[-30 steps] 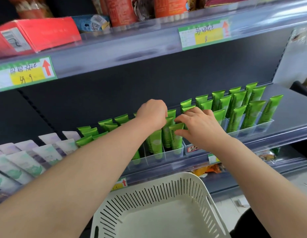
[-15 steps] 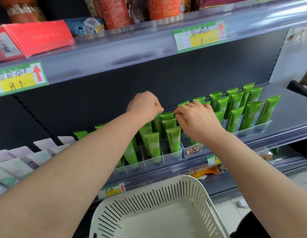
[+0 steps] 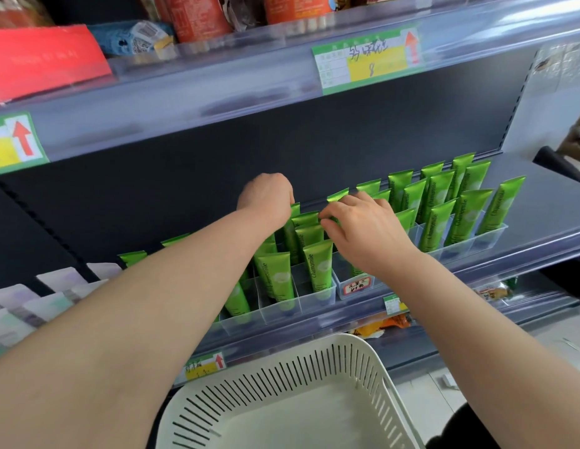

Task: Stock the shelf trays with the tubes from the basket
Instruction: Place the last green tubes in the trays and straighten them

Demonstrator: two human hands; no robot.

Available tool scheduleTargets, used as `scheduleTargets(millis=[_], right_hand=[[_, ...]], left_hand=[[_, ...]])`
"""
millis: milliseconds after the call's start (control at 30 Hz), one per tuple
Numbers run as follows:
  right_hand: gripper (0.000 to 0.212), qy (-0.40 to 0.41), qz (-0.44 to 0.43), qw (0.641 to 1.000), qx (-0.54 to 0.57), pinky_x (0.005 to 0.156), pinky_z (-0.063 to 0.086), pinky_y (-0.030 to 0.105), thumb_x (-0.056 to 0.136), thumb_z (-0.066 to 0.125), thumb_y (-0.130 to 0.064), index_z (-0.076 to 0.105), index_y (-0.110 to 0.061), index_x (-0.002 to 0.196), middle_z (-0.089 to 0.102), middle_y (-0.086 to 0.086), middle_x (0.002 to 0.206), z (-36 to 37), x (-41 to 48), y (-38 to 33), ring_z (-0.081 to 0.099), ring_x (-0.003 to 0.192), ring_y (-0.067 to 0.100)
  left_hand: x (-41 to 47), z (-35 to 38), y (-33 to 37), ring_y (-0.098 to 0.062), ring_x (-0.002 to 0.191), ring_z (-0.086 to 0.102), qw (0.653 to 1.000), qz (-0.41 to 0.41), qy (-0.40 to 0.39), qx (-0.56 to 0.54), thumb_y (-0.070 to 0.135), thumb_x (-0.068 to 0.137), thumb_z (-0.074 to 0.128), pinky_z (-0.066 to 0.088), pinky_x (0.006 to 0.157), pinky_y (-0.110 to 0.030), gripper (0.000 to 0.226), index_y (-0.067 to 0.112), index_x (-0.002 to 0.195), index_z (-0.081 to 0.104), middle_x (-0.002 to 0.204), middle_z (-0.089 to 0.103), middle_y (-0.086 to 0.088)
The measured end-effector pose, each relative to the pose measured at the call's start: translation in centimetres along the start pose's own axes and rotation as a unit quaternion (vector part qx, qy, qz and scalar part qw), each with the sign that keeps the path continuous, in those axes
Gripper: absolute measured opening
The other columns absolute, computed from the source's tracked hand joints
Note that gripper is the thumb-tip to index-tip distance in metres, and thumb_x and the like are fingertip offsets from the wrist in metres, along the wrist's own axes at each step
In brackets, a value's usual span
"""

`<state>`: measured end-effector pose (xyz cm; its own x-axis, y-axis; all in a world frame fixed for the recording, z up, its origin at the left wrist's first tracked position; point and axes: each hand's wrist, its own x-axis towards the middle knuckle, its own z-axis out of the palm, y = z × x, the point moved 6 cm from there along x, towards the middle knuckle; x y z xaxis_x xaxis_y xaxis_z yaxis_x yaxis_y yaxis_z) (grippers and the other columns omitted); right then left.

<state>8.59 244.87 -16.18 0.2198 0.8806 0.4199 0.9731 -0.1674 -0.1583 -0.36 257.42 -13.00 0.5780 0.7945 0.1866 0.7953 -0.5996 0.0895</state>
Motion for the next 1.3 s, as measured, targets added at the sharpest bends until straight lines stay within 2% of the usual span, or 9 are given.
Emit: scheduleTargets(millis=[133, 400, 633, 833, 967, 1133, 1300], right_hand=[[0.033, -0.011, 0.002, 1.0, 0.004, 0.085, 0.04, 0.039, 0.099, 0.035, -0.036, 0.062, -0.024, 0.113, 0.064, -0.004, 0.107, 0.3, 0.1, 0.2, 0.05, 0.104, 0.021], [0.032, 0.001, -0.003, 1.0, 0.007, 0.084, 0.04, 0.038, 0.1, 0.033, -0.036, 0.062, -0.024, 0.109, 0.064, -0.005, 0.103, 0.0, 0.3, -0.6, 0.05, 0.101, 0.02], [0.029, 0.008, -0.056, 0.998, 0.023, 0.082, 0.037, 0.036, 0.096, 0.042, -0.04, 0.064, -0.026, 0.108, 0.064, -0.006, 0.103, -0.4, 0.4, -4.0, 0.052, 0.103, 0.02], [0.025, -0.047, -0.12, 0.992, -0.007, 0.082, 0.033, 0.036, 0.09, 0.051, -0.045, 0.067, -0.03, 0.101, 0.065, -0.009, 0.094, 1.4, -0.1, -7.2, 0.047, 0.106, 0.017], [0.023, -0.068, -0.116, 0.991, -0.028, 0.085, 0.032, 0.038, 0.095, 0.045, -0.039, 0.066, -0.028, 0.095, 0.063, -0.007, 0.091, 2.4, 0.1, -7.8, 0.045, 0.107, 0.018], [0.019, -0.058, -0.126, 0.989, -0.043, 0.084, 0.028, 0.037, 0.095, 0.049, -0.036, 0.067, -0.031, 0.096, 0.064, -0.006, 0.091, 2.1, 0.3, -7.7, 0.045, 0.107, 0.018], [0.024, -0.083, -0.114, 0.99, -0.015, 0.085, 0.028, 0.037, 0.096, 0.044, -0.041, 0.065, -0.031, 0.1, 0.063, -0.009, 0.093, 2.1, 0.1, -7.6, 0.045, 0.11, 0.017]], left_hand=[[0.3, -0.2, 1.2, -0.024, 0.092, 0.065, 0.999, 0.015, 0.029, 0.014, 0.004, 0.087, 0.062, 0.056, 0.077, -0.035, 0.023, 0.022, 0.096, 0.075, 0.098, 0.071, -0.001], [0.2, 0.1, 0.2, -0.022, 0.106, 0.062, 0.997, 0.022, 0.011, -0.071, 0.014, 0.09, 0.064, 0.051, 0.091, -0.037, 0.024, 0.025, 0.109, 0.072, 0.113, 0.069, 0.0], [-1.8, -2.2, -2.8, -0.016, 0.1, 0.063, 0.993, 0.044, 0.029, -0.103, 0.018, 0.086, 0.068, 0.051, 0.085, -0.032, 0.019, 0.025, 0.104, 0.074, 0.107, 0.071, 0.005], [-4.2, -2.8, -5.0, -0.014, 0.095, 0.064, 0.994, 0.043, 0.018, -0.096, 0.022, 0.084, 0.071, 0.053, 0.084, -0.033, 0.016, 0.027, 0.099, 0.074, 0.102, 0.07, 0.007], [-5.0, -3.0, -5.5, -0.016, 0.095, 0.064, 0.995, 0.037, 0.012, -0.093, 0.022, 0.085, 0.071, 0.053, 0.086, -0.036, 0.014, 0.026, 0.098, 0.075, 0.102, 0.07, 0.006], [-5.5, -3.2, -5.7, -0.016, 0.095, 0.064, 0.995, 0.033, 0.002, -0.095, 0.021, 0.086, 0.07, 0.053, 0.086, -0.038, 0.014, 0.025, 0.098, 0.075, 0.101, 0.07, 0.006], [-5.9, -2.6, -5.0, -0.015, 0.098, 0.062, 0.995, 0.053, -0.054, -0.069, 0.021, 0.082, 0.073, 0.052, 0.087, -0.037, 0.016, 0.025, 0.098, 0.075, 0.095, 0.069, 0.011]])
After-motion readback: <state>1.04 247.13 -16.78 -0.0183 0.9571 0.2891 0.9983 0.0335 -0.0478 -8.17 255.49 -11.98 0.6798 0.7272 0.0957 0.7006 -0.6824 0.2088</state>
